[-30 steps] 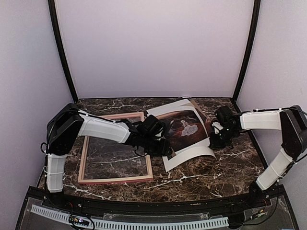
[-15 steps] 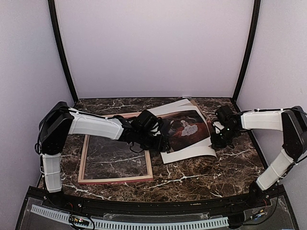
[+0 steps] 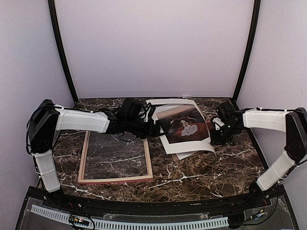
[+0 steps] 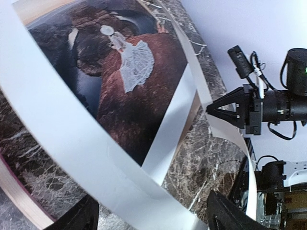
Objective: Put the photo into the frame
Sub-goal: Pick up the mat board from the photo, then pass from the right arm to the left
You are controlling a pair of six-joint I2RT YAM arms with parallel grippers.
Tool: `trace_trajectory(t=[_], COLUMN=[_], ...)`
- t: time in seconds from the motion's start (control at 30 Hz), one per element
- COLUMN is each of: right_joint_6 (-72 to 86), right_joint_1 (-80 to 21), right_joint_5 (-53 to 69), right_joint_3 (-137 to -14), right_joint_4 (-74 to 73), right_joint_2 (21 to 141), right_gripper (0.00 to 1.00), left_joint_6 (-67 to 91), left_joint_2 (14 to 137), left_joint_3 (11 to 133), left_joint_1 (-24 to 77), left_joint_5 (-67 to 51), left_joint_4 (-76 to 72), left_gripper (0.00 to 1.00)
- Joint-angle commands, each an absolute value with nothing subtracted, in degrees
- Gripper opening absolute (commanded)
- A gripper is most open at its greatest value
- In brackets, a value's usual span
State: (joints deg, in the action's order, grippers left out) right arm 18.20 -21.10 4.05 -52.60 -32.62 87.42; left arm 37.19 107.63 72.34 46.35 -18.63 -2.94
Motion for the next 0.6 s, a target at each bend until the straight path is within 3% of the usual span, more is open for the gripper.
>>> trace_trajectory(t=[0.0,0.17,0.57], right_joint_6=[19.5,19.8,20.2], right_joint_1=[-22.0,-22.2,-23.1], right_joint_5=[4.3,3.3,1.7], right_joint_3=[-52.2,-50.6,-49.4], right_joint_4=[-30.8,-29.9,-29.3], right_joint_2=[85.0,85.0,84.8], right_gripper=[0.07,0.07,0.08], left_joint_6=[43.6,48.9,49.4], left_joint_2=[107.8,107.8,108.5], left_joint_3=[70.8,68.5,70.5], left_joint_1=[45.2,43.4,42.4], left_joint_5=[-29.1,-33.1,-33.7], left_joint_4=[-14.3,-22.0,-20.3], left_gripper=[0.76,0.64,0.29])
